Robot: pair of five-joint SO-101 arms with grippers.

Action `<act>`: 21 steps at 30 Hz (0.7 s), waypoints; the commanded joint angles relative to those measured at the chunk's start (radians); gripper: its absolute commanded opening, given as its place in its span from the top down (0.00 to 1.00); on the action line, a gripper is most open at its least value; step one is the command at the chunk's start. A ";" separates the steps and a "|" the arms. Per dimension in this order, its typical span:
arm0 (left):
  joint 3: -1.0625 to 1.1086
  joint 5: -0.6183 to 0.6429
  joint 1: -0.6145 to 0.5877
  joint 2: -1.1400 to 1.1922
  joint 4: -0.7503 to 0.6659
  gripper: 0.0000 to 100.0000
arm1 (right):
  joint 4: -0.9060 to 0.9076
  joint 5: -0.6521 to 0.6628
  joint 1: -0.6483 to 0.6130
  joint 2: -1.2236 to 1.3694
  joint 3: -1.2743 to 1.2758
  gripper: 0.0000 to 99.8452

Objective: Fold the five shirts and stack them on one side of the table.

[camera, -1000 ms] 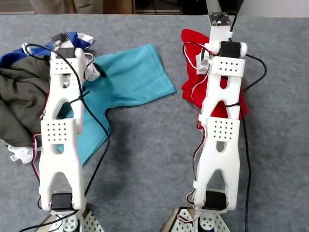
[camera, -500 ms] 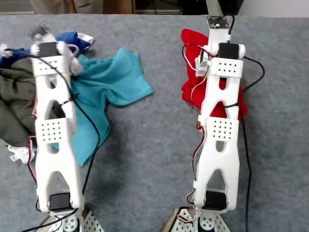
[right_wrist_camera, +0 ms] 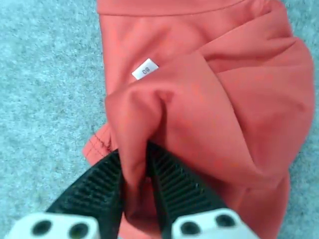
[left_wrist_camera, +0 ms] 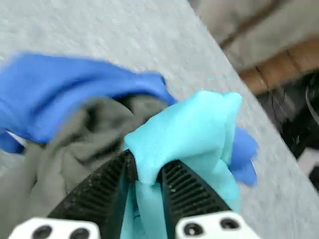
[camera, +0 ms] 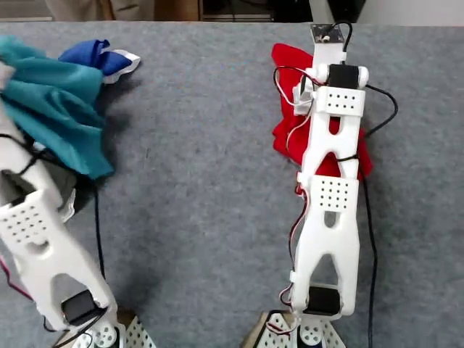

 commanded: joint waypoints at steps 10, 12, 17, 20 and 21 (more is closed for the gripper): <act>-0.041 0.009 -0.130 0.056 -0.049 0.98 | -0.011 0.014 -0.031 -0.002 -0.033 1.00; -0.041 0.052 -0.152 0.136 -0.046 0.94 | -0.005 0.043 -0.033 -0.004 -0.038 0.99; -0.052 0.232 -0.221 0.265 0.015 0.73 | 0.012 0.060 -0.058 -0.024 -0.039 0.99; -0.052 0.262 -0.233 0.266 0.066 0.66 | 0.015 0.060 -0.084 -0.048 -0.028 0.99; -0.052 0.250 -0.232 0.265 0.075 0.66 | 0.017 0.060 -0.091 -0.064 -0.033 0.99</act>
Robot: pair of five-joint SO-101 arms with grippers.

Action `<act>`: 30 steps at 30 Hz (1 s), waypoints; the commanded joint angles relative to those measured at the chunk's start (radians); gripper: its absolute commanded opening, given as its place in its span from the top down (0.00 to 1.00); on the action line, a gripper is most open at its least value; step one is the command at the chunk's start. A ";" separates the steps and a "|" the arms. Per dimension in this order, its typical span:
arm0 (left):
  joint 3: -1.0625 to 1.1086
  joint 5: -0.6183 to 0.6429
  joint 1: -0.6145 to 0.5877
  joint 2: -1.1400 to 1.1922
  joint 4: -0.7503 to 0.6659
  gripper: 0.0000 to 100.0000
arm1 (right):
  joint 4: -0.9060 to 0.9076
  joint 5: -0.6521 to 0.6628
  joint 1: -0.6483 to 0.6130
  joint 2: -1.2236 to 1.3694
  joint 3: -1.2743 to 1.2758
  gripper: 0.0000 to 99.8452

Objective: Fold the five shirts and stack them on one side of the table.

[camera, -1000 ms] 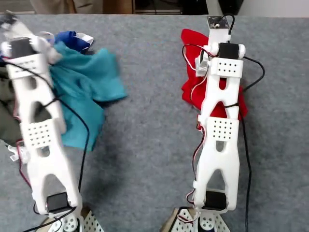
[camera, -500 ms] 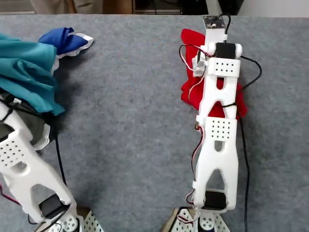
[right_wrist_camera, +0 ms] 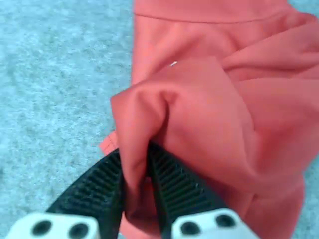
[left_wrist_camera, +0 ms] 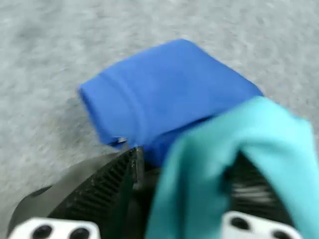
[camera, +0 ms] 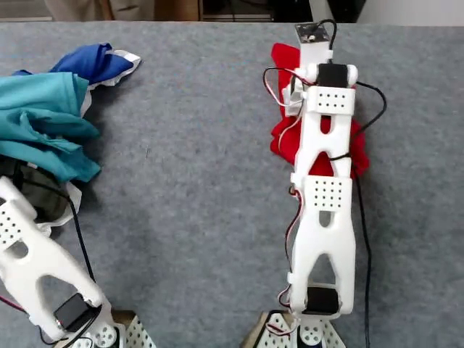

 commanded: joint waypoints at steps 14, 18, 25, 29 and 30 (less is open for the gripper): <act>-0.057 -0.318 0.221 -0.390 0.037 0.66 | 0.017 0.006 -0.168 -0.553 0.225 0.78; 0.035 -0.333 0.310 -0.492 0.040 0.66 | 0.017 0.006 -0.159 -0.720 0.394 0.78; 0.710 -0.413 0.555 -0.817 0.040 0.71 | 0.017 0.025 -0.139 -1.010 0.852 0.78; 1.168 -0.416 0.724 -1.021 0.017 0.72 | 0.015 0.123 -0.114 -1.161 1.164 0.78; 1.278 -0.399 0.747 -1.061 -0.015 0.72 | 0.012 0.141 -0.104 -1.194 1.228 0.78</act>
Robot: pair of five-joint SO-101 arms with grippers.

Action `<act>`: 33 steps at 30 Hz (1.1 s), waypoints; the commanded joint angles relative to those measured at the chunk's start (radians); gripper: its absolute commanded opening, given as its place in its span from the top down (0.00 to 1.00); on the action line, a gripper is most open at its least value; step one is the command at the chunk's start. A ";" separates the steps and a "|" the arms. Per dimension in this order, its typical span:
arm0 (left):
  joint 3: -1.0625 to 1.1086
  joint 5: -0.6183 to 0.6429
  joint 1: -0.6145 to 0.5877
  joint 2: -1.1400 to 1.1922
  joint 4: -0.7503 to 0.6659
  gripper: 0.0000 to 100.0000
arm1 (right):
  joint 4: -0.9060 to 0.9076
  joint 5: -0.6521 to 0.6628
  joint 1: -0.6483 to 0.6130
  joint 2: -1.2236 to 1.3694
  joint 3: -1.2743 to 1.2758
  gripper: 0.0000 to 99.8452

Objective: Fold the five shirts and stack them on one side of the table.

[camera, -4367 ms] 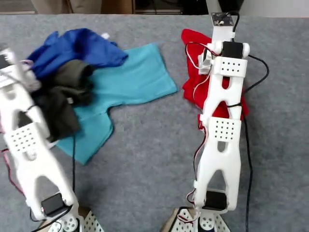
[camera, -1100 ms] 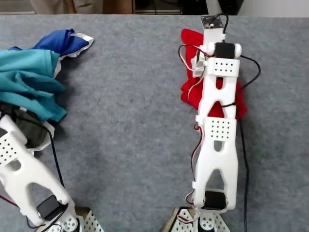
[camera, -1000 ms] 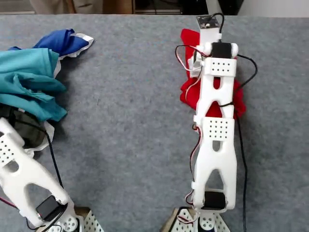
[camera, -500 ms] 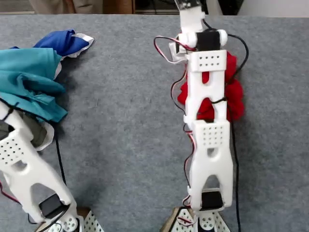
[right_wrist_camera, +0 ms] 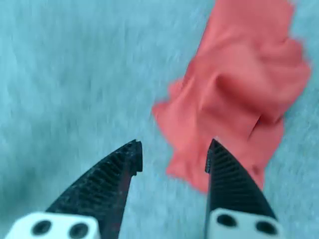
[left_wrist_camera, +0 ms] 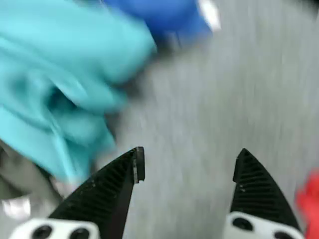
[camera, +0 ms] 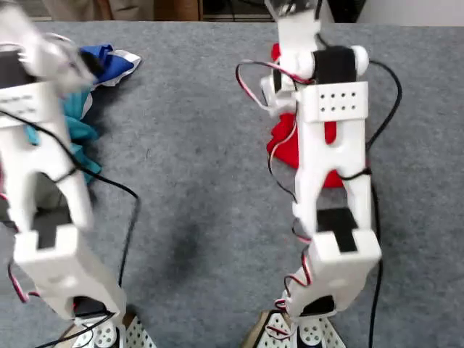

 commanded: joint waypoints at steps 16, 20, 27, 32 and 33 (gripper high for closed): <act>1.392 0.031 0.098 -0.785 -0.597 0.72 | -0.566 0.074 0.185 -0.101 0.714 0.78; 1.465 0.031 0.095 -0.858 -0.600 0.72 | -0.629 0.074 0.186 -0.004 0.708 0.80; 1.505 -0.014 0.092 -0.914 -0.595 0.72 | -0.578 0.066 0.199 0.048 0.608 0.97; 1.507 -0.018 0.092 -0.935 -0.595 0.72 | -0.371 0.066 0.191 0.019 0.486 1.00; 1.507 -0.018 0.092 -0.935 -0.595 0.72 | -0.328 0.066 0.189 0.005 0.452 1.00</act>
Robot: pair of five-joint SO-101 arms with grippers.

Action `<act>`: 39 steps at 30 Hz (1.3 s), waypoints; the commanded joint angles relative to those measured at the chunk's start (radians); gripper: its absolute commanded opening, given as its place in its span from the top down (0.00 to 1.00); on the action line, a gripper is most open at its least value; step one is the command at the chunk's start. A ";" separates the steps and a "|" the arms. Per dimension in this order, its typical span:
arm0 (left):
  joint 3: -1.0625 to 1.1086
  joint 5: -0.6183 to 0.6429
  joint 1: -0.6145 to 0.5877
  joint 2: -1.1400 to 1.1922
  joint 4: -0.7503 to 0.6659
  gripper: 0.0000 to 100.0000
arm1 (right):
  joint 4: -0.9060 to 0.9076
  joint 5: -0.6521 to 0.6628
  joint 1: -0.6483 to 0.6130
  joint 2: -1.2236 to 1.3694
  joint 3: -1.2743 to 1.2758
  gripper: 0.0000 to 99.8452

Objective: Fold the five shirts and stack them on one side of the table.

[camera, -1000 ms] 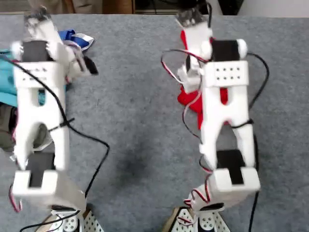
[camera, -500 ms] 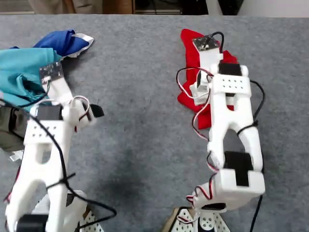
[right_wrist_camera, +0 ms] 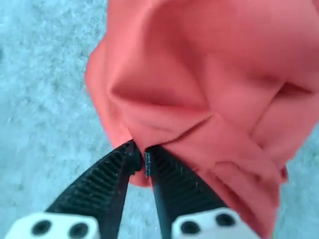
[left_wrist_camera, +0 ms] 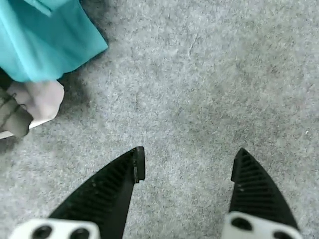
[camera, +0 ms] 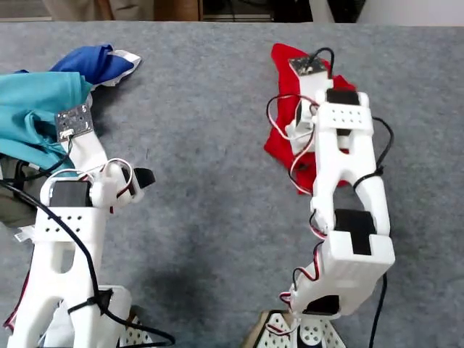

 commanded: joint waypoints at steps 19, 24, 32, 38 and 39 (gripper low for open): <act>-0.054 -0.008 -0.270 -0.022 -0.009 0.72 | 0.448 0.000 -0.438 -0.519 -0.458 1.00; -0.054 -0.008 -0.423 -0.022 -0.011 0.72 | 0.446 0.000 -0.682 -0.613 -0.463 1.00; -0.054 -0.009 -0.586 -0.022 -0.015 0.72 | 0.361 0.000 -0.920 -0.634 -0.711 1.00; -0.054 -0.009 -0.578 -0.022 -0.015 0.72 | 0.325 0.000 -0.794 -0.633 -0.687 1.00; -0.054 -0.009 -0.578 -0.022 -0.015 0.72 | 0.325 0.000 -0.743 -0.630 -0.662 1.00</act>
